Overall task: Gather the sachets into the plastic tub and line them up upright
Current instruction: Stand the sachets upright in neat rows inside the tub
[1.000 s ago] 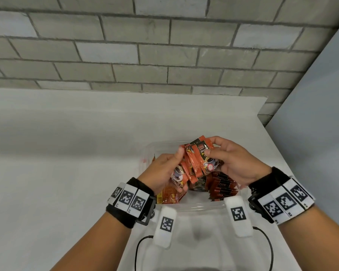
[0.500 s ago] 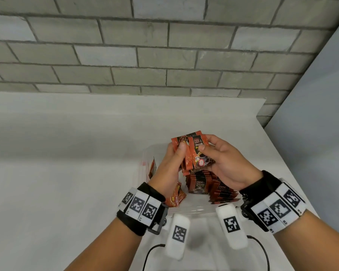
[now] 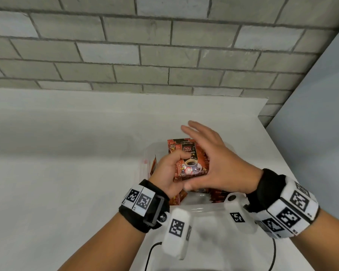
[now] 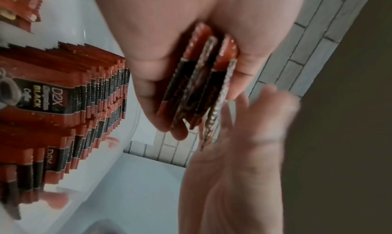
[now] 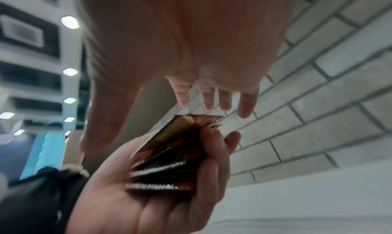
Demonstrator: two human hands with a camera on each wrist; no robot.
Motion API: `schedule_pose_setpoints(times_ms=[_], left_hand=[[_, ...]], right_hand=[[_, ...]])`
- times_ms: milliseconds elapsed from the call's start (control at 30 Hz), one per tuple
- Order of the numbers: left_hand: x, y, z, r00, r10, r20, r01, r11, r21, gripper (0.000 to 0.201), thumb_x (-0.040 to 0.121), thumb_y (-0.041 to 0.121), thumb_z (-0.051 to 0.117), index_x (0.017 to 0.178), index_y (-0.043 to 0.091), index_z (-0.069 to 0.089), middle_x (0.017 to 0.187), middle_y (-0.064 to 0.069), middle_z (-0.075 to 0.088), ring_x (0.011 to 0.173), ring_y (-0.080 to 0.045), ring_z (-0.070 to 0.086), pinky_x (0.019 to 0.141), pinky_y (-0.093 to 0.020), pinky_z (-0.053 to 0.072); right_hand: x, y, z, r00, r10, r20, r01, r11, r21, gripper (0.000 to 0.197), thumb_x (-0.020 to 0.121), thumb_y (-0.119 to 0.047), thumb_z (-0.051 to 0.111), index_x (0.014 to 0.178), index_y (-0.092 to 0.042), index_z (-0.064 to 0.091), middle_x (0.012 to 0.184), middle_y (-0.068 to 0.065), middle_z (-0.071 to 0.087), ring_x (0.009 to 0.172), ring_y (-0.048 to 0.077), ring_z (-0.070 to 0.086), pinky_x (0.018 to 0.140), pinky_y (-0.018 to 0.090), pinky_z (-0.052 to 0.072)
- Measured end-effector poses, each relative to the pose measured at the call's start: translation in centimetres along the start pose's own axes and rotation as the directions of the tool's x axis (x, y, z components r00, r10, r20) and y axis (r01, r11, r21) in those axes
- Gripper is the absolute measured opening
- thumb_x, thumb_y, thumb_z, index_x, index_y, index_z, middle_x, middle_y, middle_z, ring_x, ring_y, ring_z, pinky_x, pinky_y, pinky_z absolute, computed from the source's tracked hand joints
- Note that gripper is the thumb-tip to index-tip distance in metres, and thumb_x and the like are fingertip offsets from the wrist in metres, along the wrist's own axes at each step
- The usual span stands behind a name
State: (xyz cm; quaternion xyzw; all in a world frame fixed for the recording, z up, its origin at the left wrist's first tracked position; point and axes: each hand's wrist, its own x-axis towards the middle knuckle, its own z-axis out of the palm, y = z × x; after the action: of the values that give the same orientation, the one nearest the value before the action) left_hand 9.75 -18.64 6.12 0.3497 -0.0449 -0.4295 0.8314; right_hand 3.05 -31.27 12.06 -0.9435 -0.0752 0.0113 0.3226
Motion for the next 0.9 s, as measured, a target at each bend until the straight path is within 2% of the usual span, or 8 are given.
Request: schedule_pose_setpoints(times_ms=[67, 167, 267, 467, 600, 700, 800, 900], left_hand=[[0.0, -0.1, 0.1, 0.999, -0.029, 0.036, 0.028, 0.999, 0.028, 0.009, 0.068, 0.011, 0.062, 0.076, 0.009, 0.066, 0.068, -0.008, 0.062, 0.064, -0.019, 0.061, 0.059, -0.028, 0.050], [-0.1, -0.2, 0.3, 0.995, -0.042, 0.091, 0.039, 0.999, 0.029, 0.011, 0.065, 0.013, 0.065, 0.074, 0.010, 0.070, 0.071, -0.008, 0.063, 0.069, -0.018, 0.062, 0.065, -0.029, 0.049], [-0.2, -0.2, 0.3, 0.993, -0.033, 0.112, 0.030, 0.999, 0.028, 0.016, 0.062, 0.016, 0.067, 0.077, 0.010, 0.071, 0.077, -0.009, 0.063, 0.075, -0.019, 0.061, 0.073, -0.033, 0.046], [-0.2, -0.2, -0.3, 0.996, -0.063, 0.065, 0.060, 0.997, 0.042, 0.021, 0.061, 0.016, 0.069, 0.081, 0.010, 0.072, 0.079, -0.009, 0.066, 0.074, -0.021, 0.064, 0.069, -0.033, 0.049], [-0.2, -0.1, -0.5, 1.000, -0.010, -0.005, 0.010, 1.000, 0.027, 0.016, 0.064, 0.004, 0.068, 0.080, 0.002, 0.065, 0.076, -0.013, 0.064, 0.070, -0.022, 0.064, 0.064, -0.032, 0.053], [-0.5, 0.3, -0.6, 0.996, 0.088, -0.024, -0.087, 0.996, 0.016, 0.005, 0.071, 0.000, 0.062, 0.069, 0.001, 0.067, 0.072, -0.014, 0.067, 0.068, -0.021, 0.068, 0.066, -0.037, 0.059], [-0.4, 0.4, -0.8, 0.992, 0.125, -0.015, -0.124, 0.990, 0.061, 0.011, 0.073, 0.001, 0.064, 0.083, 0.004, 0.070, 0.085, -0.014, 0.071, 0.079, -0.025, 0.069, 0.073, -0.040, 0.057], [-0.4, 0.3, -0.9, 0.993, 0.116, -0.011, -0.114, 0.988, 0.107, 0.013, 0.078, 0.009, 0.067, 0.089, 0.013, 0.072, 0.092, -0.012, 0.072, 0.084, -0.025, 0.069, 0.073, -0.038, 0.057]], right_hand=[[0.2, -0.1, 0.3, 0.993, -0.049, 0.104, 0.072, 0.969, -0.236, 0.120, 0.063, -0.048, 0.082, 0.140, -0.052, -0.011, 0.154, -0.020, -0.001, 0.141, 0.002, -0.002, 0.116, 0.031, 0.005], [0.4, 0.1, 0.9, 0.994, -0.099, 0.049, 0.110, 0.919, -0.379, 0.113, 0.072, -0.041, 0.077, 0.144, -0.042, -0.010, 0.148, -0.009, 0.025, 0.135, 0.010, 0.020, 0.113, 0.032, 0.016], [0.5, 0.1, 0.7, 0.993, -0.114, 0.009, 0.110, 0.930, -0.351, 0.106, 0.077, -0.038, 0.074, 0.141, -0.042, -0.011, 0.142, -0.007, 0.032, 0.130, 0.009, 0.025, 0.109, 0.027, 0.020], [0.7, 0.3, 1.1, 0.997, -0.072, 0.008, 0.072, 0.964, -0.257, 0.103, 0.074, -0.039, 0.076, 0.149, -0.036, 0.005, 0.139, -0.009, 0.038, 0.126, 0.007, 0.030, 0.107, 0.028, 0.026], [0.2, 0.7, 0.9, 0.997, 0.031, -0.071, -0.031, 0.999, 0.006, 0.100, 0.070, -0.053, 0.074, 0.146, -0.041, 0.010, 0.143, -0.015, 0.026, 0.130, 0.000, 0.021, 0.108, 0.023, 0.022], [-0.4, 1.2, 1.0, 0.938, 0.253, -0.237, -0.180, 0.940, 0.289, 0.076, 0.069, -0.060, 0.062, 0.136, -0.036, 0.034, 0.128, -0.011, 0.045, 0.116, 0.005, 0.047, 0.095, 0.025, 0.043], [-0.5, 1.8, 1.4, 0.910, 0.371, -0.184, -0.260, 0.858, 0.444, 0.038, 0.080, -0.034, 0.071, 0.109, -0.024, 0.051, 0.098, -0.002, 0.063, 0.085, 0.011, 0.063, 0.078, 0.030, 0.052], [-0.4, 1.9, 1.4, 0.911, 0.372, -0.179, -0.197, 0.772, 0.605, 0.021, 0.086, -0.010, 0.067, 0.101, -0.019, 0.055, 0.082, 0.001, 0.070, 0.074, 0.014, 0.067, 0.073, 0.032, 0.055]])
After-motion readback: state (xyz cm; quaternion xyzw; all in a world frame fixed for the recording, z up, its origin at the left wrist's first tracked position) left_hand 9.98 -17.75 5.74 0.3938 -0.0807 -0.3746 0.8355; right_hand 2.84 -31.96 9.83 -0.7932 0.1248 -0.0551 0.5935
